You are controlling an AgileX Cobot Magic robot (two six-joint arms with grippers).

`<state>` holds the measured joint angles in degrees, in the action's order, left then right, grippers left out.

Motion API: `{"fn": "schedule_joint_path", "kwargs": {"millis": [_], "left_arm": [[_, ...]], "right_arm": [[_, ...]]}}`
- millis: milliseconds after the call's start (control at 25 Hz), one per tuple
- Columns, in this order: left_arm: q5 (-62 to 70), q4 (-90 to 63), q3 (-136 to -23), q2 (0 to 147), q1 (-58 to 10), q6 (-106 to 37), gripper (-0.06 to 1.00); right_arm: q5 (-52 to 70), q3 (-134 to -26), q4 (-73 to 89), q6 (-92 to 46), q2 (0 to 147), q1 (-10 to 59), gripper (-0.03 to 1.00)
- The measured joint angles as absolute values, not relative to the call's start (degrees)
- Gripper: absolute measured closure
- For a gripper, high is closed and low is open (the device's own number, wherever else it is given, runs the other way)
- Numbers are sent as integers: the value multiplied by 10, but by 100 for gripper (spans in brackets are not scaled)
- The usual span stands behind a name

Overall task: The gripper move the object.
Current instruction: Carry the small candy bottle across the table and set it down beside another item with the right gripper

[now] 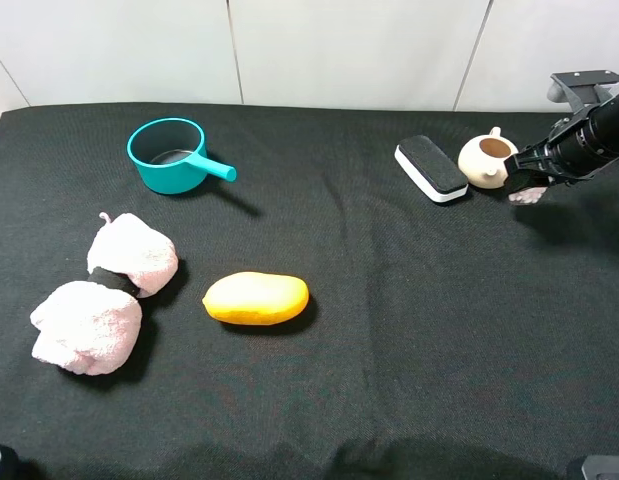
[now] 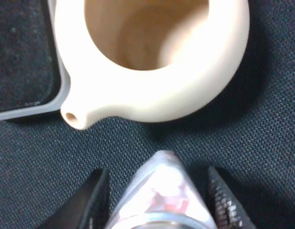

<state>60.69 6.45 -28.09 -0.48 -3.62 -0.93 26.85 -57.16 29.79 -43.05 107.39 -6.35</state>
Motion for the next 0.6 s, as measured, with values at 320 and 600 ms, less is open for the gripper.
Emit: {"fn": "schedule_joint_path", "kwargs": {"millis": [320, 600], "left_arm": [[607, 65, -281, -5, -36, -9, 18], [607, 65, -281, -5, -36, -9, 18]], "right_arm": [[270, -572, 298, -430, 1075, -63, 63], [267, -572, 307, -434, 1109, -57, 63]]}}
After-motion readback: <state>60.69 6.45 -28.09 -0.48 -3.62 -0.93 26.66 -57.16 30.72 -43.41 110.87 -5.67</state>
